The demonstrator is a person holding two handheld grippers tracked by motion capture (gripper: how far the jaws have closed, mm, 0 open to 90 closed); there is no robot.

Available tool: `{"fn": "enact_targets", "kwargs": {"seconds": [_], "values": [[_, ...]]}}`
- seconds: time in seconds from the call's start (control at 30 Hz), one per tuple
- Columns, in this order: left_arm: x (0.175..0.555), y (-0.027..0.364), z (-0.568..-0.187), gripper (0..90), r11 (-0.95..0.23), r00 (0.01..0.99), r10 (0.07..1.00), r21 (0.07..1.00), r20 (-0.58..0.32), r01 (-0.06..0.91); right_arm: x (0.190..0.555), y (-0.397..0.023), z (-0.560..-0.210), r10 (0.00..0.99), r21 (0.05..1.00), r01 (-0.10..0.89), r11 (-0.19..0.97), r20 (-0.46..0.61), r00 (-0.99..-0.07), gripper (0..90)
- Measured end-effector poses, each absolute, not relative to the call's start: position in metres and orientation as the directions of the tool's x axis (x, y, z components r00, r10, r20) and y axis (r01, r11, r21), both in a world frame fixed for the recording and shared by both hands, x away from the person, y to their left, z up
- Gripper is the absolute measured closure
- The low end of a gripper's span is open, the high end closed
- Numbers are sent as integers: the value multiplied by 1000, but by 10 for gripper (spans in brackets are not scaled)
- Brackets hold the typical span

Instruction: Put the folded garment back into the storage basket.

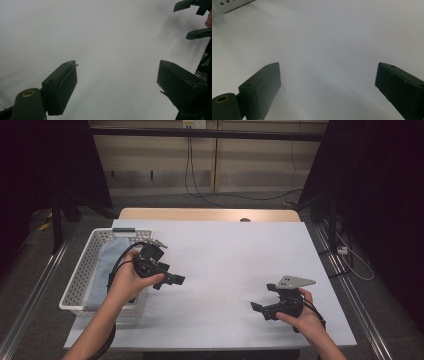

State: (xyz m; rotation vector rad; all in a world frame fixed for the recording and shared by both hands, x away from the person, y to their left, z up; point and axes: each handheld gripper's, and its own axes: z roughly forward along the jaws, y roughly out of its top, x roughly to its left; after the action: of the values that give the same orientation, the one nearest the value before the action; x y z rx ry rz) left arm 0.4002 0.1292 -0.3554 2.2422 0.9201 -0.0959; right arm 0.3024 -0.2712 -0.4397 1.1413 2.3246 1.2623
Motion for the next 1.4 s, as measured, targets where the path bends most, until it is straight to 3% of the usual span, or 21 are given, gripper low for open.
{"fn": "enact_targets", "kwargs": {"seconds": [1.4], "values": [[377,126,-384,158,-526,785,523,600,-332,603,294,-285,-442,753,787,531,314,135,-645,65]]}}
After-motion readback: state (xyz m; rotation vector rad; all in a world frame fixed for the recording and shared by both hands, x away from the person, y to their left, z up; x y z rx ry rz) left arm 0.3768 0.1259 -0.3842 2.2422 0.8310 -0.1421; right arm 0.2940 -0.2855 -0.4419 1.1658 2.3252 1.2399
